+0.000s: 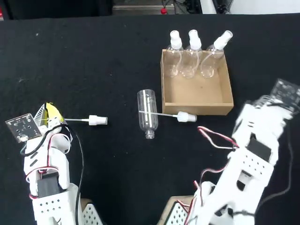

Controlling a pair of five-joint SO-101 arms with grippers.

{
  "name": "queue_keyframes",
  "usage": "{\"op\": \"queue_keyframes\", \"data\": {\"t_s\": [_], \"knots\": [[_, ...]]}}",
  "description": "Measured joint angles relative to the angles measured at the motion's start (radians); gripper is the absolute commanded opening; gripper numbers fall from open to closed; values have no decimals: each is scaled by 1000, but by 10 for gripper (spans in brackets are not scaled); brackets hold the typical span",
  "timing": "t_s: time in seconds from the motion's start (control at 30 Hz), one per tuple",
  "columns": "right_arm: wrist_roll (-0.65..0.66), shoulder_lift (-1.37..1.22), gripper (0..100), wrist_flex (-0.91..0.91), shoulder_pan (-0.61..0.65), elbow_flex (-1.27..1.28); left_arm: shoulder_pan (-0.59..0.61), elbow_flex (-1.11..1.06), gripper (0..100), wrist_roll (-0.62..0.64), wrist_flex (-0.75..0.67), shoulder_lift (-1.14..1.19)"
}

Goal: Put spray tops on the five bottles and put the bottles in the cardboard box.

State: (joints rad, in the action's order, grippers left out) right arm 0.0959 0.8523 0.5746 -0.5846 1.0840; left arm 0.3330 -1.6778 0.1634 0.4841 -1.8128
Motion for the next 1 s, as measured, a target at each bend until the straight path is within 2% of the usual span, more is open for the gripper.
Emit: {"op": "queue_keyframes", "data": {"t_s": [0.1, 0.2, 0.47, 0.6, 0.7, 0.87, 1.0], "knots": [[-2, 87, 11, 239, 109, -58, 0, 0, 34, 0, 0, 0], [0, 160, 11, 388, 250, -71, 0, 0, 34, 0, 0, 0], [32, 209, 11, 442, 753, -71, 0, 0, 34, 0, 0, 0], [124, 209, 11, 365, 990, -71, 0, 0, 34, 0, 0, 0], [160, 210, 11, 239, 1086, -58, 0, 0, 34, 0, 0, 0], [170, 210, 11, -43, 1102, 95, 0, 0, 34, 0, 0, 0], [170, 210, 11, -163, 1112, 190, 0, 0, 34, 0, 0, 0]]}}
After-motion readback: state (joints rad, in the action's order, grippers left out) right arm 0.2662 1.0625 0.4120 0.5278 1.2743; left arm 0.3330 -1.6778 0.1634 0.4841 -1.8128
